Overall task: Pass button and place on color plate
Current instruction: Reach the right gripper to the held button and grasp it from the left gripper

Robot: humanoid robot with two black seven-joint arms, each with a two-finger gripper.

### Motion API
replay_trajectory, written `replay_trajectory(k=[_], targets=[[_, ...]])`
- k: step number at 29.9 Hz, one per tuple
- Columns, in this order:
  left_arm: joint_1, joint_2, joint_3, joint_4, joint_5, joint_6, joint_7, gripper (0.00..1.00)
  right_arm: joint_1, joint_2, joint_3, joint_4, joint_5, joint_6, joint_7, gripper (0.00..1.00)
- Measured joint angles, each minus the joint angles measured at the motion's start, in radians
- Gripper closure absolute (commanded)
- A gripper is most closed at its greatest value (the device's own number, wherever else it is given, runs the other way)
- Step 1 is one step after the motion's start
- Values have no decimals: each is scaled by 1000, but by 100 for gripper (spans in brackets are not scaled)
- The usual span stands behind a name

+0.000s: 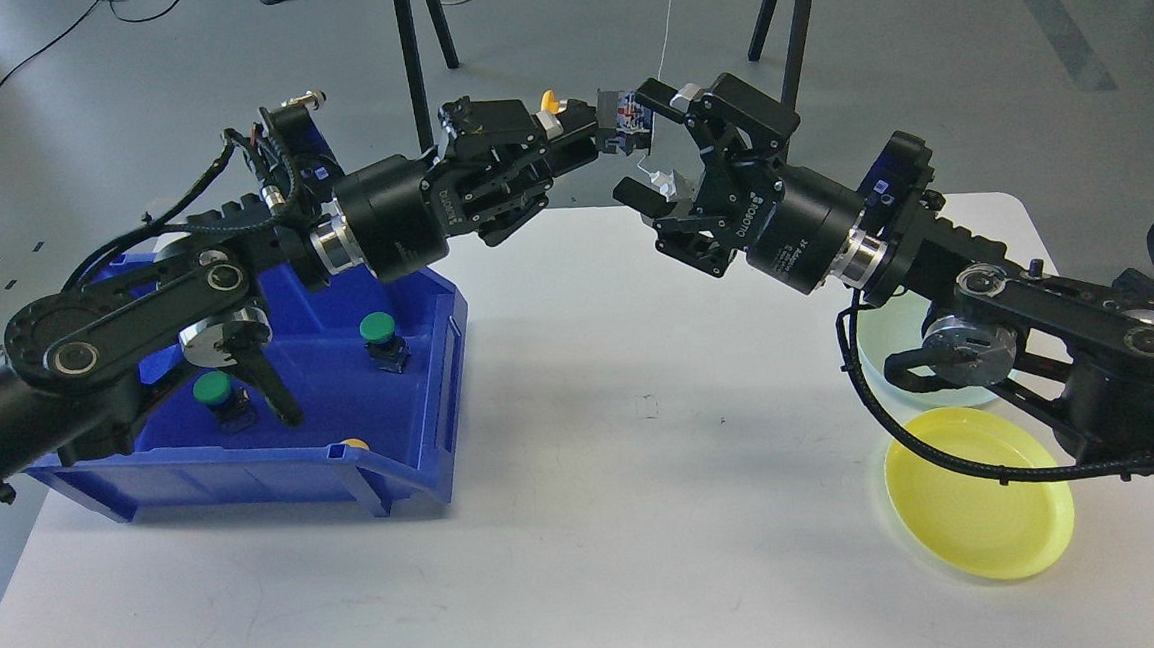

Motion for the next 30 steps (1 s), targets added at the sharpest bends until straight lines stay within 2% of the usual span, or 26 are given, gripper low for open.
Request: replay_trajectory(k=[3,17,19,25,30], targets=[[0,0,-1,1,-2,0,0,95,3,1,-1,-4,1,-9,6,12],[0,2,-1,12,-13,-15,0,95,20,12,-4,-5,-13,-32,24,50],[0,2,-1,12,-13,-15,0,95,26,14,-4,-5,-14,-32,24,57],[0,2,-2,12,-16,-15,-2,95,31,17,-7,-8,-16,-32,24,87],[0,2,-2,12,-15,-15,-2,94,33,19,-7,-7,-17,-33,24,99]])
